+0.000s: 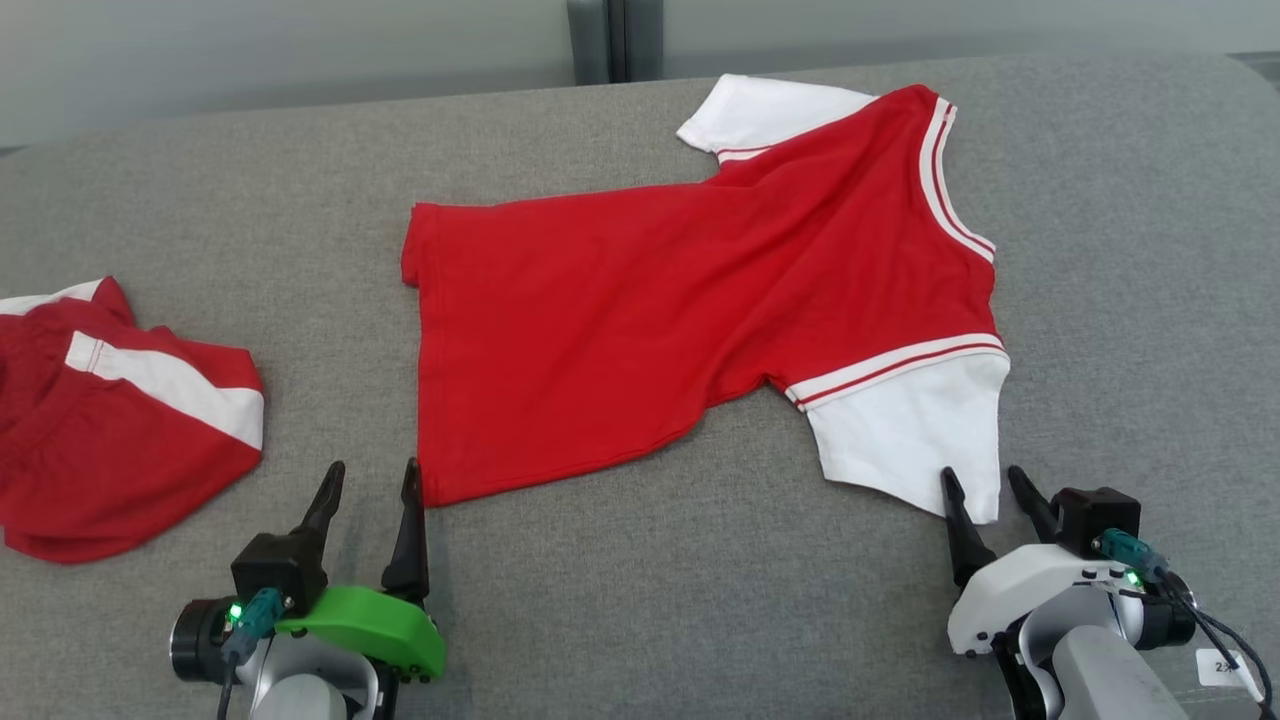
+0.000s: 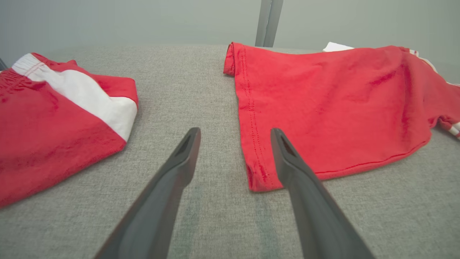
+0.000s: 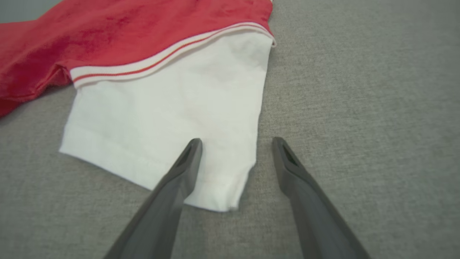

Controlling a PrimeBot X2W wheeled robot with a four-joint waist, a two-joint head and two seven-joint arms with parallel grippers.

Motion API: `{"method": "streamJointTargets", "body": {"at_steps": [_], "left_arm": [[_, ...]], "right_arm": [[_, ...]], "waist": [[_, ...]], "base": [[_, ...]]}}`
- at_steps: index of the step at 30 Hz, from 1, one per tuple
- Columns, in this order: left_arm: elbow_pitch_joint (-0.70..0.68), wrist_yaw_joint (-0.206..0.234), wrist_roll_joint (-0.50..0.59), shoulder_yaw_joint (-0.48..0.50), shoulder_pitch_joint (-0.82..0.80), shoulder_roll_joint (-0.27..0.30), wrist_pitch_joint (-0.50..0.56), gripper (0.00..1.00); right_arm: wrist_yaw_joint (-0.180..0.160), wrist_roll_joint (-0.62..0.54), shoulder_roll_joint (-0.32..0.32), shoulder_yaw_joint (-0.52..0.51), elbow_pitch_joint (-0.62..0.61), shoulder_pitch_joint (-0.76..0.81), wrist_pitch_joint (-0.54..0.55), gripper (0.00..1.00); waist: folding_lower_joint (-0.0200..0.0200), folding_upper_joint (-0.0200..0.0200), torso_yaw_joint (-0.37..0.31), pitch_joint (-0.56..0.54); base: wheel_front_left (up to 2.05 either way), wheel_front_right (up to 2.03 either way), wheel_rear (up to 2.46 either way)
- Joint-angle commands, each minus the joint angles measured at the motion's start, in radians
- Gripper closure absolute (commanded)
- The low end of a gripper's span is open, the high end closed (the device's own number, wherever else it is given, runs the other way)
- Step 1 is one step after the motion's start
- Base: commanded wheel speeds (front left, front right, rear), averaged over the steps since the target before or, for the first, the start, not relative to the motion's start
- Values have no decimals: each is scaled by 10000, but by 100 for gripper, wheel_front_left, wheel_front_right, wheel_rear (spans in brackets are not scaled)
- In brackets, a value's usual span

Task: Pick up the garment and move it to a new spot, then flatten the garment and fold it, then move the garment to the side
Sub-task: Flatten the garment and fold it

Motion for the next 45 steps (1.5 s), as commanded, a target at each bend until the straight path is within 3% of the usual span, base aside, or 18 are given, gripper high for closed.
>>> {"method": "streamJointTargets", "body": {"at_steps": [1, 21, 22, 23, 24, 25, 26, 28, 45], "left_arm": [[44, -35, -61, -19, -173, 38, 4, 0], [2019, -308, -1130, -476, -967, 28, 21, 0], [2072, -330, -1204, -546, -984, 26, 21, 52], [2099, -333, -1217, -641, -1015, 19, 22, 76], [2139, -351, -1289, -706, -1034, 15, 22, 100], [2203, -363, -1384, -766, -1024, 17, 22, 100], [2256, -375, -1418, -827, -1015, 17, 21, 100], [2335, -373, -1540, -882, -917, 20, 21, 100], [2490, -382, -1081, -300, 969, 48, 8, 100]], "right_arm": [[-14, 20, -17, 43, 82, -48, -23, 0], [-5, 275, -23, 1051, -183, 110, 56, 0], [-5, 328, 4, 1146, -204, 123, 54, 0], [-3, 379, 8, 1219, -199, 129, 55, 4], [-3, 464, -1, 1323, -147, 139, 55, 23], [-3, 543, -27, 1392, -90, 145, 55, 45], [-5, 606, -66, 1427, -38, 160, 55, 82], [-7, 725, -130, 1477, 46, 215, 55, 100], [-16, 898, -576, 611, -347, 1813, -7, 100]], "waist": [[1, 0, 51, 312], [1, 0, -536, 736], [1, 0, -544, 731], [1, 0, -544, 725], [1, 0, -539, 707], [1, 0, -537, 679], [1, 0, -527, 635], [1, 0, -521, 486], [1, 0, -345, -2042]], "base": [[0, 0, 0], [0, 0, 0], [0, 0, 0], [0, 0, 0], [0, 0, 0], [0, 0, 0], [0, 0, 0], [0, 0, 0], [0, 0, 0]]}}
